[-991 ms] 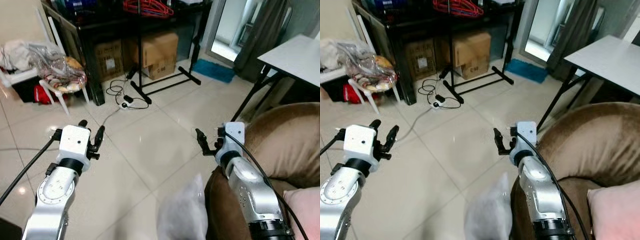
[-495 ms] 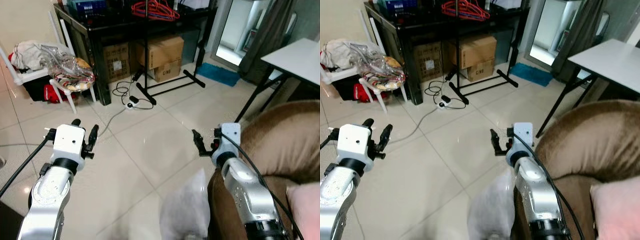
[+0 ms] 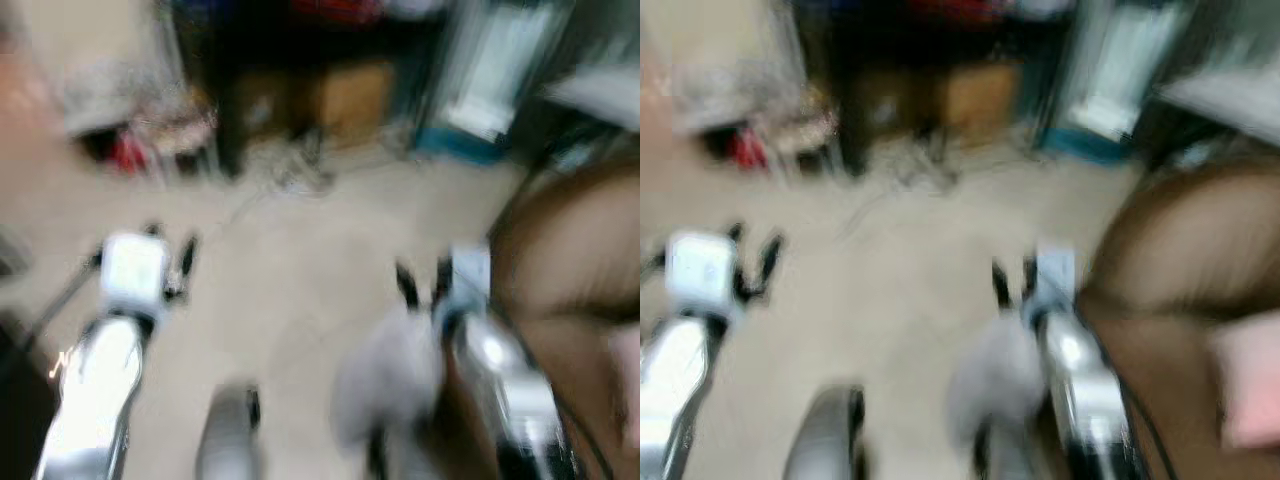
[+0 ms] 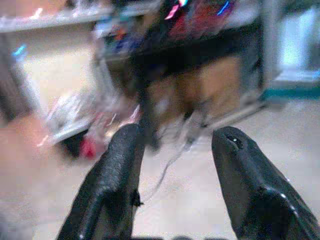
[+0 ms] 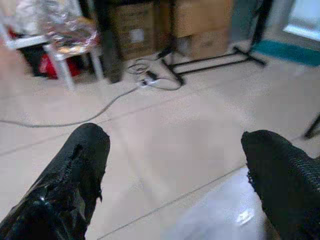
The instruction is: Move the pillow to the sofa from floor
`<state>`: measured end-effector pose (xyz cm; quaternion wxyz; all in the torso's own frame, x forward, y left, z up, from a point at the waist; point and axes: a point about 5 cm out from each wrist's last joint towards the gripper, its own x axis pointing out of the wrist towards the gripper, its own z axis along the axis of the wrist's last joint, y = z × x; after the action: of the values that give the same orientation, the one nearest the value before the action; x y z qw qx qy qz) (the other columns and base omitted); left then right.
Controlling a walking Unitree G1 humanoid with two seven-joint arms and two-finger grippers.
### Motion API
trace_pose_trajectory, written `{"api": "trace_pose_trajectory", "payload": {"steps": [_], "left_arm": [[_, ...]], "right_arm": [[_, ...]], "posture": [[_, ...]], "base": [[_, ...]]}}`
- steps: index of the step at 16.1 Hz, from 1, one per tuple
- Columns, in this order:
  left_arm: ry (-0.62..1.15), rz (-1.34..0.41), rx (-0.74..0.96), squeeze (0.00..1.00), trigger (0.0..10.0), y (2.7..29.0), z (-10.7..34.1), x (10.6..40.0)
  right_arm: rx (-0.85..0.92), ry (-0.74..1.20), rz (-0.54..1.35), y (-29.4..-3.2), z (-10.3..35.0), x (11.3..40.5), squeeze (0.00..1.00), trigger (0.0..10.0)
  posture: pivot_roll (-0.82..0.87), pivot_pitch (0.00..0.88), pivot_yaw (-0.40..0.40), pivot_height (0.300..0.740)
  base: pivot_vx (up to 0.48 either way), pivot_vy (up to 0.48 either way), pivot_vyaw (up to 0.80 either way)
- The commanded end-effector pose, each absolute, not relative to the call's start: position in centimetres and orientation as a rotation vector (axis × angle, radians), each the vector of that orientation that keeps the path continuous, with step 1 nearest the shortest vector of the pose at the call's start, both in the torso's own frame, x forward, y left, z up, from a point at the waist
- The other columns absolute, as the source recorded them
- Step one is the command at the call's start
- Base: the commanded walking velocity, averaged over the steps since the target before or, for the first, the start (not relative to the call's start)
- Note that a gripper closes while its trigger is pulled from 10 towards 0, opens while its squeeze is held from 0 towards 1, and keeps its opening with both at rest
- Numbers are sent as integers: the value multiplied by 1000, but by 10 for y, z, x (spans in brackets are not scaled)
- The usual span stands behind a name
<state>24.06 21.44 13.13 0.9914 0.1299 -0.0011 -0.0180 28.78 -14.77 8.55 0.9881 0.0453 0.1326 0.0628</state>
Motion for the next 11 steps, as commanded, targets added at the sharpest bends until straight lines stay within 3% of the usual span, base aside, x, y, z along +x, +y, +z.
{"api": "trace_pose_trajectory", "payload": {"steps": [1,5,11], "left_arm": [[-26,-40,271,0,10000,214,138,245],[-34,-33,268,0,10000,217,139,244],[-36,-24,262,0,10000,218,138,243]], "right_arm": [[89,277,130,-145,83,286,0,10000],[85,279,137,-143,82,285,0,10000],[72,286,141,-143,81,285,0,10000]], "posture": [[17,0,-42,567],[17,0,-43,567],[23,0,-51,567]], "base": [[0,0,0],[0,0,0],[291,0,0]]}}
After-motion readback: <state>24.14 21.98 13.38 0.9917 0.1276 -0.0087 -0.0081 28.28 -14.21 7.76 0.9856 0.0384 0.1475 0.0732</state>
